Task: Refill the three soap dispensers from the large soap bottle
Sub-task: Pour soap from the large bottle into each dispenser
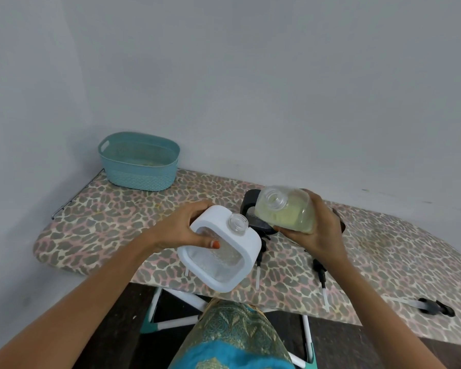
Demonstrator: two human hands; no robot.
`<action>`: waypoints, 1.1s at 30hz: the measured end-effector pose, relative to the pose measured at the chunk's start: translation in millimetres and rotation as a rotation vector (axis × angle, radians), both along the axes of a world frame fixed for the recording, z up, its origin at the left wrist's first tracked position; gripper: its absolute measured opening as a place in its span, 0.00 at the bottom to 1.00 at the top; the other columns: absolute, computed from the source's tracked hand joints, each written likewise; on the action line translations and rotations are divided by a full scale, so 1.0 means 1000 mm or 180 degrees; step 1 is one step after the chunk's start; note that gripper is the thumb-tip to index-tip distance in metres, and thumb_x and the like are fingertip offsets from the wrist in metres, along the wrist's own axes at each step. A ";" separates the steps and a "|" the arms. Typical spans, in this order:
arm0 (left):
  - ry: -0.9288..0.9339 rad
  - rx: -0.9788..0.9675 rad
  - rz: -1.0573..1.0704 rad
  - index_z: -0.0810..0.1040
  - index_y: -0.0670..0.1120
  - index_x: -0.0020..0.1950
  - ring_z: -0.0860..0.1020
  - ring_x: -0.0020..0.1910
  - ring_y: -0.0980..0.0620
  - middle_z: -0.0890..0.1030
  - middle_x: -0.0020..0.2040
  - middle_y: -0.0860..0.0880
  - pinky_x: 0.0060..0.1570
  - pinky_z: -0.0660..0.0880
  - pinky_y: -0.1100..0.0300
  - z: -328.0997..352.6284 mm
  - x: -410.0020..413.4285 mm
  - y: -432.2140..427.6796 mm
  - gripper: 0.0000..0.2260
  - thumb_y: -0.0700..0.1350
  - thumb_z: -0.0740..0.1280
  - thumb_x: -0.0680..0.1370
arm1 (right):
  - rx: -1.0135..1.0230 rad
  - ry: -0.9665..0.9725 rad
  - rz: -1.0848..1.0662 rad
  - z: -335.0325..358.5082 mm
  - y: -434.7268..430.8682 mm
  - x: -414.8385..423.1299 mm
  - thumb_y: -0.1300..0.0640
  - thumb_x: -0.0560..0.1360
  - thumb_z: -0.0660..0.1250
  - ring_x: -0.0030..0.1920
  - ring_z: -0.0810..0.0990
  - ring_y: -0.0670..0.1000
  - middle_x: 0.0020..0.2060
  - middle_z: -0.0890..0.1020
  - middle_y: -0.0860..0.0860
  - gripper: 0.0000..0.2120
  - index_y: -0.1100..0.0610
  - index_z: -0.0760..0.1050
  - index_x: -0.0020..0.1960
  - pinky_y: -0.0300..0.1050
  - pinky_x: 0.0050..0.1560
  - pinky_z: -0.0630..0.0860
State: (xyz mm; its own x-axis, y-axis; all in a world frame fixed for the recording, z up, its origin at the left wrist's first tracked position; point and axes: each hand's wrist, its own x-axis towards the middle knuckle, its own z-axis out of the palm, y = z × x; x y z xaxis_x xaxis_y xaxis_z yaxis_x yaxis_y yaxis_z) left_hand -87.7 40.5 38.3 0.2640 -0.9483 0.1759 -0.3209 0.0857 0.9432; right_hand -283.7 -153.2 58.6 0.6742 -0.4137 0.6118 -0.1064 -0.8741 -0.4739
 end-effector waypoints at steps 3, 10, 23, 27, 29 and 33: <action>0.0044 0.0028 -0.0079 0.76 0.51 0.53 0.80 0.46 0.56 0.80 0.47 0.54 0.45 0.77 0.65 0.001 -0.001 -0.001 0.32 0.64 0.76 0.55 | -0.0224 0.0066 0.0160 -0.005 -0.001 0.000 0.39 0.61 0.68 0.55 0.73 0.43 0.55 0.75 0.47 0.33 0.49 0.64 0.62 0.41 0.52 0.72; 0.0028 0.0117 -0.0106 0.78 0.49 0.50 0.79 0.43 0.57 0.80 0.43 0.55 0.44 0.76 0.65 -0.003 0.001 -0.003 0.22 0.53 0.76 0.59 | -0.0864 0.0177 0.0194 -0.008 -0.002 0.003 0.41 0.65 0.65 0.53 0.72 0.50 0.51 0.81 0.59 0.30 0.55 0.65 0.60 0.46 0.50 0.70; 0.0052 0.0144 -0.0061 0.76 0.51 0.54 0.80 0.47 0.54 0.80 0.47 0.53 0.47 0.76 0.63 -0.015 0.003 -0.016 0.29 0.59 0.77 0.57 | -0.1560 0.0294 0.0176 -0.002 -0.012 0.006 0.38 0.68 0.62 0.51 0.72 0.50 0.49 0.82 0.58 0.28 0.57 0.68 0.59 0.48 0.43 0.77; 0.0079 0.0134 -0.0043 0.75 0.52 0.52 0.79 0.46 0.56 0.80 0.45 0.58 0.46 0.75 0.64 -0.018 0.004 -0.017 0.24 0.53 0.76 0.59 | -0.1636 0.0336 0.0189 -0.001 -0.016 0.008 0.36 0.70 0.59 0.51 0.72 0.50 0.49 0.82 0.59 0.28 0.57 0.68 0.59 0.48 0.43 0.77; 0.0071 0.0104 -0.0036 0.75 0.53 0.51 0.79 0.45 0.58 0.80 0.44 0.59 0.45 0.74 0.66 -0.018 0.004 -0.018 0.22 0.53 0.75 0.59 | -0.1648 0.0377 0.0196 -0.001 -0.018 0.010 0.37 0.69 0.61 0.51 0.72 0.50 0.49 0.82 0.59 0.28 0.57 0.68 0.59 0.48 0.43 0.77; 0.0103 0.0063 -0.0024 0.75 0.53 0.50 0.79 0.45 0.59 0.80 0.44 0.59 0.45 0.74 0.67 -0.021 0.004 -0.019 0.21 0.52 0.75 0.60 | -0.1692 0.0549 0.0168 -0.002 -0.022 0.012 0.41 0.66 0.63 0.50 0.76 0.52 0.50 0.82 0.57 0.28 0.56 0.67 0.59 0.46 0.43 0.77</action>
State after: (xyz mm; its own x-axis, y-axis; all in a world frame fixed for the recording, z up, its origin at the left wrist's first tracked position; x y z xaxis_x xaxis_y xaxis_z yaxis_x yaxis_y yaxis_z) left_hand -84.0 21.8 17.7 0.2619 -0.9536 0.1485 -0.2896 0.0691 0.9546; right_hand -272.1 -175.1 56.1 0.7944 -0.0413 0.6060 -0.0928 -0.9942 0.0539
